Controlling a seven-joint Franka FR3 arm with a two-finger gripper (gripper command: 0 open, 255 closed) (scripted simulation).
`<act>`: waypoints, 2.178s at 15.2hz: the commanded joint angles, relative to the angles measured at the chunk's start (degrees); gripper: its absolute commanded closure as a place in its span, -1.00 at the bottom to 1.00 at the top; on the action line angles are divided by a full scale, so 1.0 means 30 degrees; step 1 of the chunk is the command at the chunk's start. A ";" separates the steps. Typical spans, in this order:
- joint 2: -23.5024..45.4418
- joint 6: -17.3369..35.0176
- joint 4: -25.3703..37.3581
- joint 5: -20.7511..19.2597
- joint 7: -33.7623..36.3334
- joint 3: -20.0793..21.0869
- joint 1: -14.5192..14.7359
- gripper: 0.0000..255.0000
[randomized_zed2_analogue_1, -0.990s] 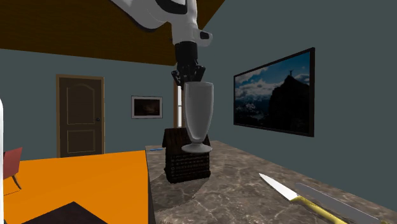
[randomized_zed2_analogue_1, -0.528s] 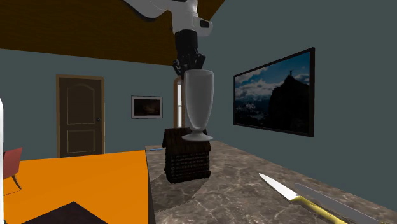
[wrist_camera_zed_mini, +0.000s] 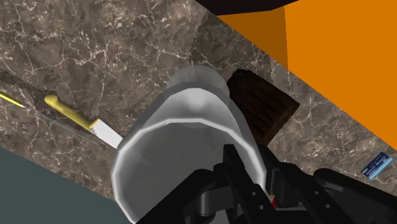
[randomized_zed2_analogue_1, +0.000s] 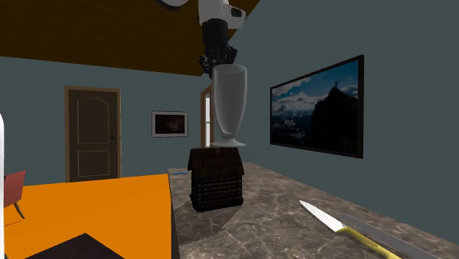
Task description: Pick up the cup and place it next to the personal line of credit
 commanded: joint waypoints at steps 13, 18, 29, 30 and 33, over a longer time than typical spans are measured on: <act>0.1179 -0.2881 0.4057 0.0200 0.0285 0.0261 0.0196 1.00; 0.2224 -0.1512 0.3694 0.0475 0.2180 0.1489 0.0870 1.00; 0.6088 0.0965 0.5016 0.0486 0.6109 0.3807 0.2452 1.00; 0.6537 0.1133 0.5288 0.0433 0.6454 0.3983 0.2610 1.00; 0.7979 0.1562 0.6268 0.0219 0.7472 0.4480 0.3093 1.00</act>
